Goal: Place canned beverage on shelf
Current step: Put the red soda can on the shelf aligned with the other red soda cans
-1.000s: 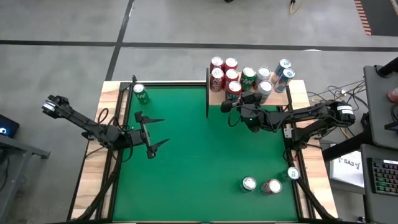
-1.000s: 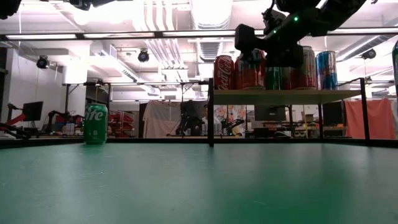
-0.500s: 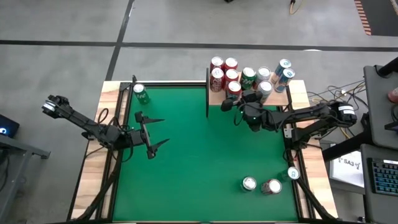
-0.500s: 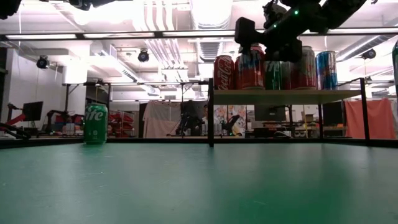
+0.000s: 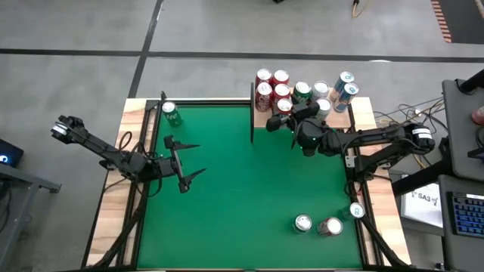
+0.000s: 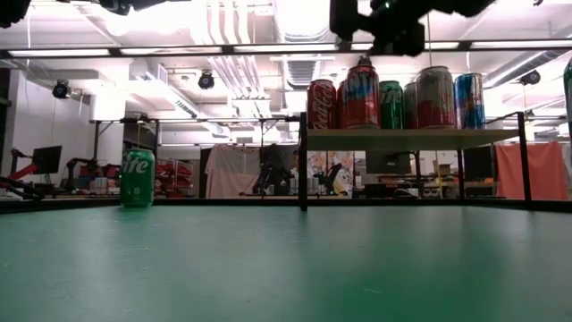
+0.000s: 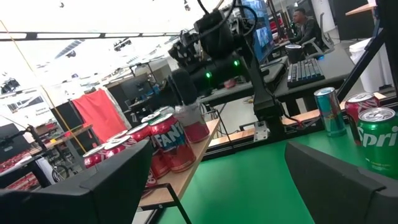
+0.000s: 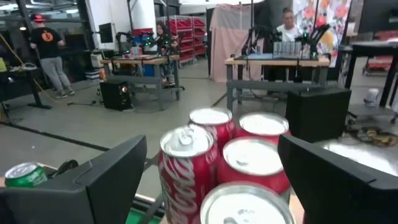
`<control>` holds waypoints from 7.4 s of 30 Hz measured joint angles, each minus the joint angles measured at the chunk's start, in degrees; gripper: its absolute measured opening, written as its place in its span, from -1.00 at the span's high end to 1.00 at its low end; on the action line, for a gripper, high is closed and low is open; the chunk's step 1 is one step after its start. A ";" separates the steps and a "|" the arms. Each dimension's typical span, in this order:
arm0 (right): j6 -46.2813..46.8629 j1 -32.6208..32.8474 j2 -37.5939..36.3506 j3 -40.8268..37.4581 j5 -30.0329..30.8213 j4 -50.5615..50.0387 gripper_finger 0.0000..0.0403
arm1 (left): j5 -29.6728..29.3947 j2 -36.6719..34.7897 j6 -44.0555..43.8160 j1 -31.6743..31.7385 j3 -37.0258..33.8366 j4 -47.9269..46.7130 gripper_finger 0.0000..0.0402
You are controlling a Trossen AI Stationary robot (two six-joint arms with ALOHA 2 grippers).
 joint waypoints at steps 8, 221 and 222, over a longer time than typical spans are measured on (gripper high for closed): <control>0.94 3.51 0.09 13.46 -1.00 -23.69 -0.69 | 0.00 0.01 0.00 0.00 0.00 -0.61 -0.75; 29.14 -5.95 13.09 41.60 -23.77 -85.49 0.96 | -0.17 0.00 0.42 0.00 -0.01 -1.28 -0.75; 29.19 -5.94 13.09 41.60 -23.72 -85.47 0.96 | -0.17 0.00 0.42 0.00 -0.02 -1.28 -0.75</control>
